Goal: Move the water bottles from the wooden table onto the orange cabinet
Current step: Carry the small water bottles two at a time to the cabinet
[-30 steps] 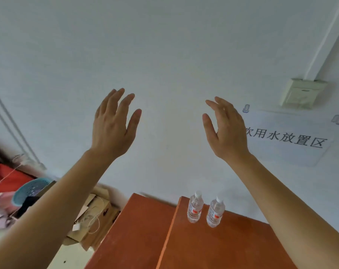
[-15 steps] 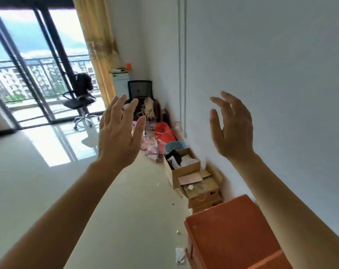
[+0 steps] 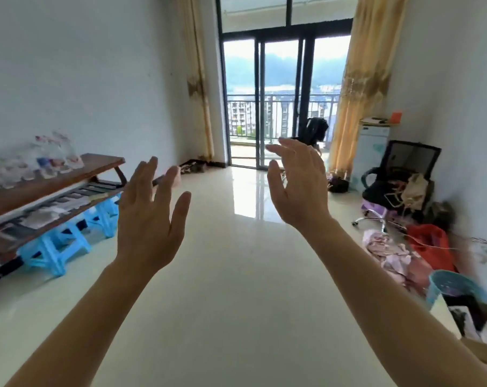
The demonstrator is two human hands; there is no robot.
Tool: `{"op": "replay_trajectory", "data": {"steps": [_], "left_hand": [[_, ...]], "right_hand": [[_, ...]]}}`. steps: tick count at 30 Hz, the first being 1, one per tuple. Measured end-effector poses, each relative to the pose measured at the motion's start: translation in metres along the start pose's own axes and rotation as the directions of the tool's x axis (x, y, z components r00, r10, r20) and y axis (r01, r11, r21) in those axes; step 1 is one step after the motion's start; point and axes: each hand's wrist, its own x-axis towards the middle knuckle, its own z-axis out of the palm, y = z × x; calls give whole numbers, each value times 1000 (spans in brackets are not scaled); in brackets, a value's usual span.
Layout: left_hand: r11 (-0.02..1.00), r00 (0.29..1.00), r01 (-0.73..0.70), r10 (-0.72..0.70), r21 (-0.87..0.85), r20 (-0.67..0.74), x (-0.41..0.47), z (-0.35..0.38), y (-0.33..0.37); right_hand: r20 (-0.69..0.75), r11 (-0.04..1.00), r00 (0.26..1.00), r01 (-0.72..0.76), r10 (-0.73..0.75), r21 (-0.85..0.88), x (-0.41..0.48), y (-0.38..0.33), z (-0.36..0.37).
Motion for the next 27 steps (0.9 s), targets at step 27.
{"op": "replay_trajectory", "data": {"steps": [27], "left_hand": [[672,903,393,-410,627,-126,217,157,-554]], "right_hand": [[235,877,910,217,-340,428,185,-117,718]]}}
